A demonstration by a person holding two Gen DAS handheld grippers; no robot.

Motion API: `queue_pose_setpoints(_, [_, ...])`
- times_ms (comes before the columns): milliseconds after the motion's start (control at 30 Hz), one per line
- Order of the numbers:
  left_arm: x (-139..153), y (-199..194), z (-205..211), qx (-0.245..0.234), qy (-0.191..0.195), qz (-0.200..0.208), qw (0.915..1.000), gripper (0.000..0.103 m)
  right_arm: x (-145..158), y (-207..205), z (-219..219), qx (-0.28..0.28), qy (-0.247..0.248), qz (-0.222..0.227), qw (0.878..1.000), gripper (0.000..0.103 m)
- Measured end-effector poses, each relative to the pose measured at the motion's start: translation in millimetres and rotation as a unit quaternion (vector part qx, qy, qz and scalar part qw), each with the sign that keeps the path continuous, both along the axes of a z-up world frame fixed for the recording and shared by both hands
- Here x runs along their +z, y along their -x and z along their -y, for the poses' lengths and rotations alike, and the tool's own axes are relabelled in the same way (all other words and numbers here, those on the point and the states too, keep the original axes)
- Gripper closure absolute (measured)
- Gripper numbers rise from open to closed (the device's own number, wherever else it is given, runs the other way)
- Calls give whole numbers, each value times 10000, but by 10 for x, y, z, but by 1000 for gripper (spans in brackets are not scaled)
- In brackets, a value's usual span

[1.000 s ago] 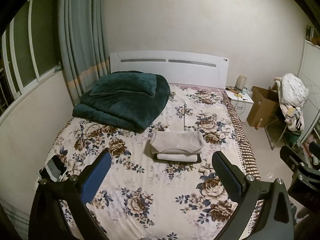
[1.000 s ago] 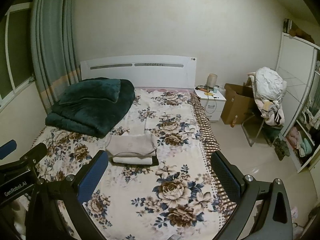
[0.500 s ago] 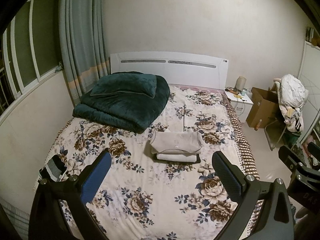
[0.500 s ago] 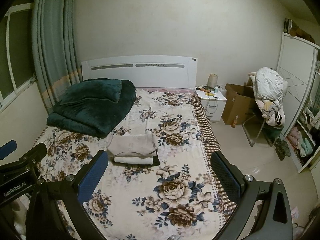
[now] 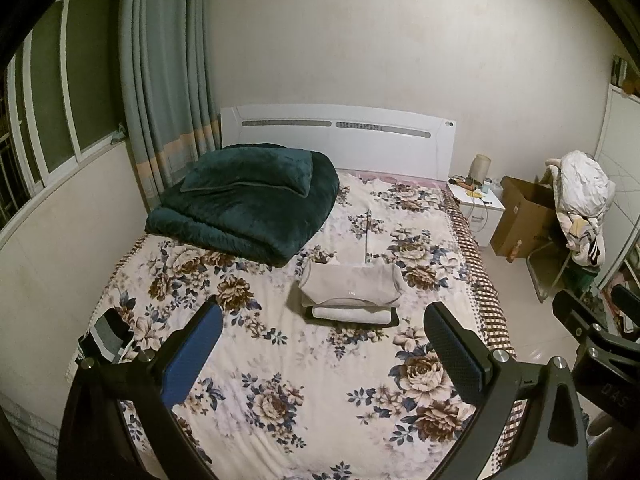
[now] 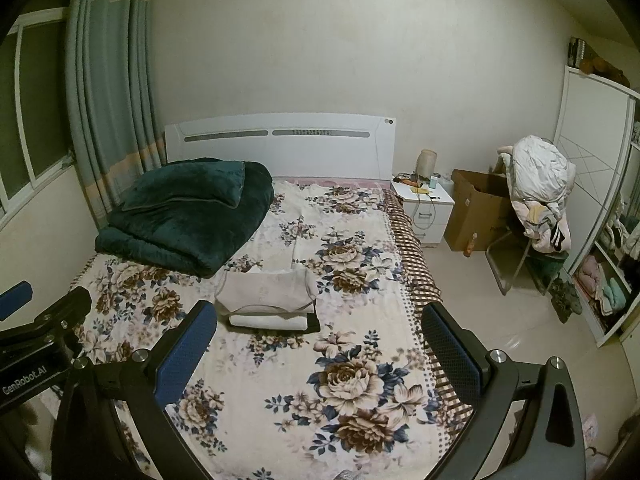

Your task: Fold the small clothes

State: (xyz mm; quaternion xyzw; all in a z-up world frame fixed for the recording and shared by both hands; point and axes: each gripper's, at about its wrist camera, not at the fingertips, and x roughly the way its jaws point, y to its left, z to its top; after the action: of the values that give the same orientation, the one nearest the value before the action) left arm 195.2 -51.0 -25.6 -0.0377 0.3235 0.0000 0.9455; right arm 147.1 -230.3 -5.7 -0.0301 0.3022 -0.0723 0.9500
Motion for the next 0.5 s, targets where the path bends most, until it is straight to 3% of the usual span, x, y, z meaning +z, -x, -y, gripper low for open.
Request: queue_pose_setpoints(500, [70, 43, -45, 74, -38, 21, 10000, 0, 13, 8, -17, -7, -5, 7, 10000, 0])
